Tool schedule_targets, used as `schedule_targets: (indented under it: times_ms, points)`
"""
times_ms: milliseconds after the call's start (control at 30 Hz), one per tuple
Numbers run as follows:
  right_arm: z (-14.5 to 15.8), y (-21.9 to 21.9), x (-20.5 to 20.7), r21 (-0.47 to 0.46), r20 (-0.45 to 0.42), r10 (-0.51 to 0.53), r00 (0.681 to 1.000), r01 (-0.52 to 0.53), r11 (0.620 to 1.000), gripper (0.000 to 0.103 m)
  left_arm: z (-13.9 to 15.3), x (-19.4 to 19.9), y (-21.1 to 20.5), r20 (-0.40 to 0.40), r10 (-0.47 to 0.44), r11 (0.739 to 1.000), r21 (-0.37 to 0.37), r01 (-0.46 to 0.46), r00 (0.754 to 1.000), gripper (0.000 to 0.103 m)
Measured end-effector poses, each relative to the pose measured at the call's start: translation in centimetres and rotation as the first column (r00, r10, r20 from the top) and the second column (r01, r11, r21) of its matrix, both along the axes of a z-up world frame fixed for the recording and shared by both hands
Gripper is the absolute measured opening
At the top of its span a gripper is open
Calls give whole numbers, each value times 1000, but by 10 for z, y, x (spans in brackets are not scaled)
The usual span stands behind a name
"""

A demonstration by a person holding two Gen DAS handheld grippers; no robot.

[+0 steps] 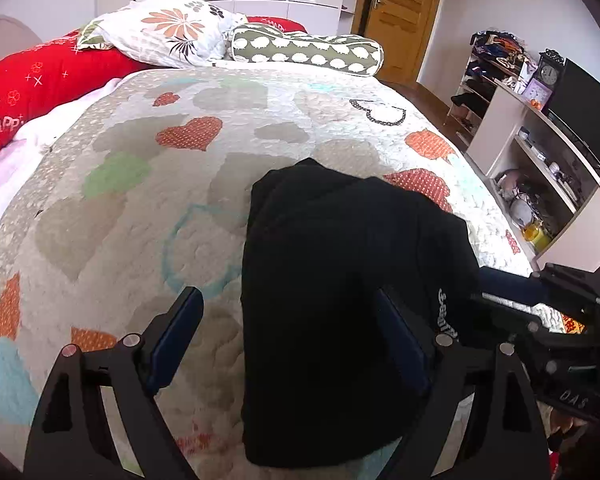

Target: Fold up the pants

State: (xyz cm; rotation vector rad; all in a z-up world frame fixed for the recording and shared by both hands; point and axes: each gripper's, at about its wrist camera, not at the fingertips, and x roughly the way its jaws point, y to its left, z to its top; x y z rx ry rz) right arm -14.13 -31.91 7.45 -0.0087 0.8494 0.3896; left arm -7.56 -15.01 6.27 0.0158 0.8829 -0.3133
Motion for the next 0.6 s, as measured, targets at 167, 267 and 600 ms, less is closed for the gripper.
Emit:
schedule_targets:
  times_ms: [167,267,600]
  points:
    - [-12,2,-9,-27,-26,1,1000,-1,1000,33,-5,-8,-3,1,1,1000,19,-1,1000,87]
    - [-18,-2,-11,-22,-33,-12,999,11,1000,38,-8,-10,-4,-2,7,1000,19,-7,1000,87]
    - [-38,-16,-17,36,-63,-69,996,72,997,56,-18,-14,-12,-15,1,1000,23,0,1000,88]
